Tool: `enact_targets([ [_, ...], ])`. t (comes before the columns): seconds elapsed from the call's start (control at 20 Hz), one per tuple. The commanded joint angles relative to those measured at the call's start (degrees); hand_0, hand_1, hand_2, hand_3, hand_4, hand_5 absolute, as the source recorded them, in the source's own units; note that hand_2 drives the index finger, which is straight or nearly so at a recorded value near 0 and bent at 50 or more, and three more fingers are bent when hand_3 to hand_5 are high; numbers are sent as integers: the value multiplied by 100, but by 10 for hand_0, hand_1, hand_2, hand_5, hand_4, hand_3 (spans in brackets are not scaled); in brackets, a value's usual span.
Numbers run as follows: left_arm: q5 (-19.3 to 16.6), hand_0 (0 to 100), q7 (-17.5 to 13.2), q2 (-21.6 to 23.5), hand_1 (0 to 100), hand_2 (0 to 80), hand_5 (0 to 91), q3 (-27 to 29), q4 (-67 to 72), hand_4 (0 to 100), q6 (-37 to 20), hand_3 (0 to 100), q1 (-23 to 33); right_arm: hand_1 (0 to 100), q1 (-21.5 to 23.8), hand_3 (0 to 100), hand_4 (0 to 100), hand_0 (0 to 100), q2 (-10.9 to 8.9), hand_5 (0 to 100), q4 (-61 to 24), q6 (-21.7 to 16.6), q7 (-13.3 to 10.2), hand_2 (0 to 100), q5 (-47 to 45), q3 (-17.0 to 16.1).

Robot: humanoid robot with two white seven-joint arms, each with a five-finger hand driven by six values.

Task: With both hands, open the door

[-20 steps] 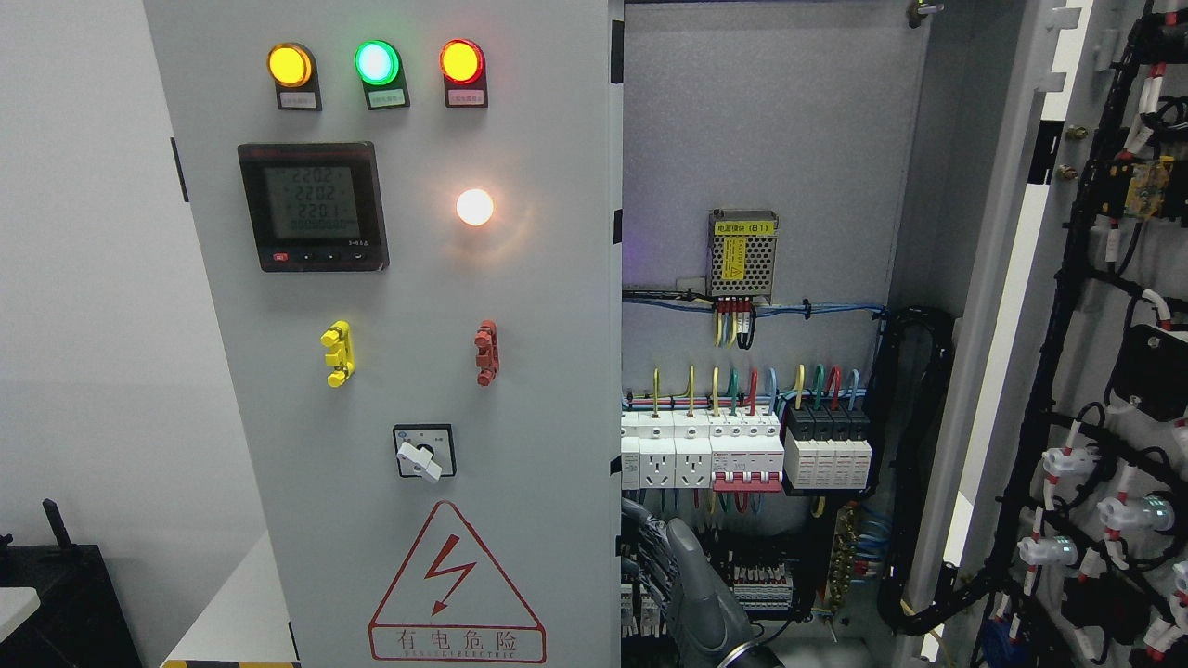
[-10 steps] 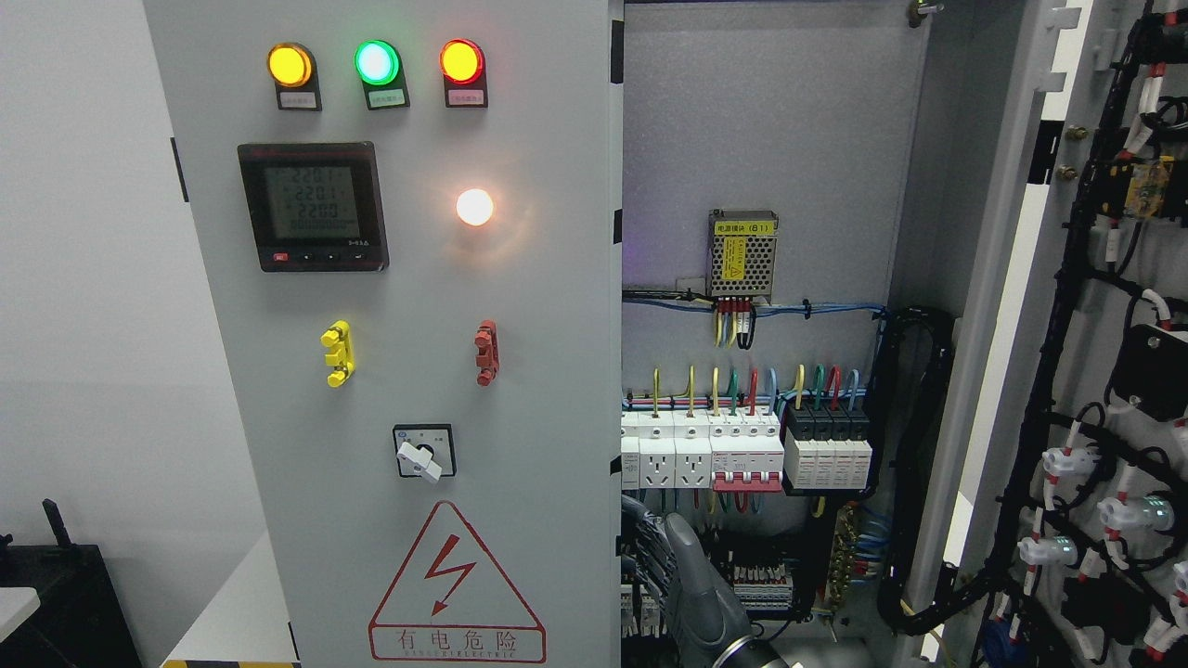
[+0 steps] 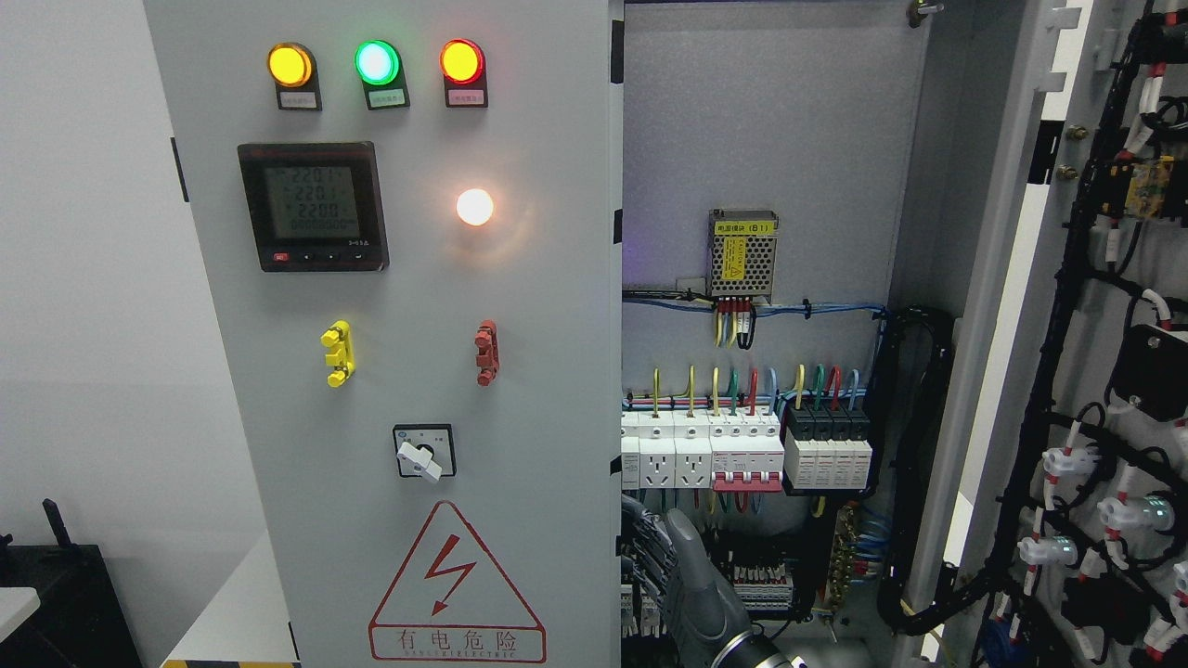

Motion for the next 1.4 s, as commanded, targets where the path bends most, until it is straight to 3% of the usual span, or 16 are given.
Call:
enact_targets([
  [0.0,0,0,1,-1,0,0,0,-2,0,33,4,0,0,0,-30,0,0,0,-63,0,15,1,108,0,-62,-4],
  [0.95,0,0,1,-1,0,0,0,-2,0,33,4,0,0,0,-179,0,0,0,-143,0,270,19,258,0,-229,-4],
  [1.1,0,0,1,-1,0,0,0,-2,0,33,4,0,0,0,-188,0,0,0,-143,0,279,97,442,0,-229,-12],
  [1.35,0,0,1,-1,0,0,0,-2,0,33,4,0,0,0,-206,0,0,0,-143,0,331,98,451,0,-237,-12],
])
